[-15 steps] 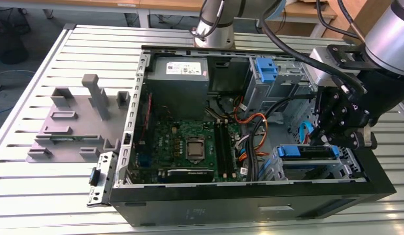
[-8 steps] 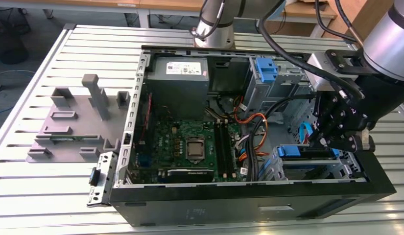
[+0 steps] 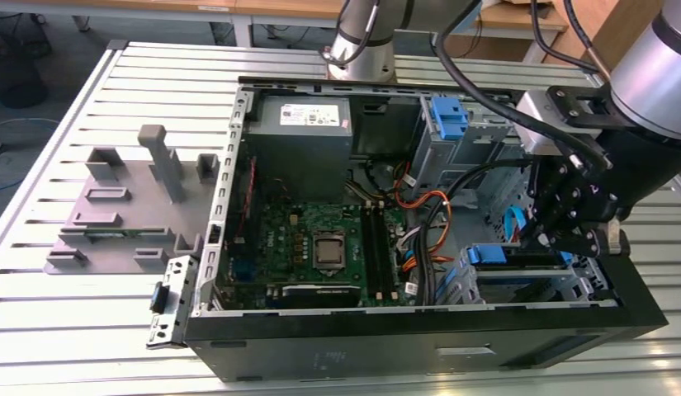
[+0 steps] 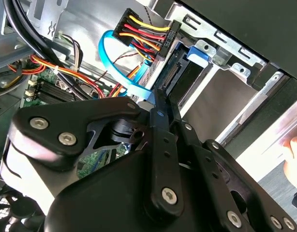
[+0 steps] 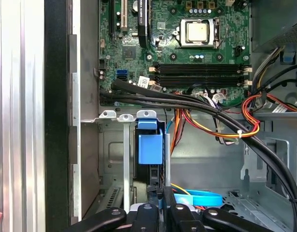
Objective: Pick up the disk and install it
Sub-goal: 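Insert the first disk wire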
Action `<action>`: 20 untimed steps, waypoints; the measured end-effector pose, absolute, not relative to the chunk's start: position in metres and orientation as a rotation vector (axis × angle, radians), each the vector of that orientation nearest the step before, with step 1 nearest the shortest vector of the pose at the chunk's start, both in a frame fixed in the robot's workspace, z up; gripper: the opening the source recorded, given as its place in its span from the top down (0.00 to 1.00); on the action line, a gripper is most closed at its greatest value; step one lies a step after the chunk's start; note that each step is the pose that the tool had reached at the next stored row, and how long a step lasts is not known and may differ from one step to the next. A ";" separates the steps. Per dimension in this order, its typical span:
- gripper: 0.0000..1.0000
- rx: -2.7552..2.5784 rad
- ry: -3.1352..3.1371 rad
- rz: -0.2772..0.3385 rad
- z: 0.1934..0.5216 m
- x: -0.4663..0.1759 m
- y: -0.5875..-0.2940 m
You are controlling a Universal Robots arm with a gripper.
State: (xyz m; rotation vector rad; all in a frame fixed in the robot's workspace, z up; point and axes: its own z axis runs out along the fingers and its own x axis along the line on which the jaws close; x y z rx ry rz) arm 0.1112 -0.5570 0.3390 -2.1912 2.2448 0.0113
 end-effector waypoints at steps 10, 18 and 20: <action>0.84 -2.191 2.245 0.011 0.336 0.111 -0.557; 0.84 -2.191 2.245 0.011 0.333 0.111 -0.557; 0.84 -2.191 2.245 0.011 0.333 0.111 -0.557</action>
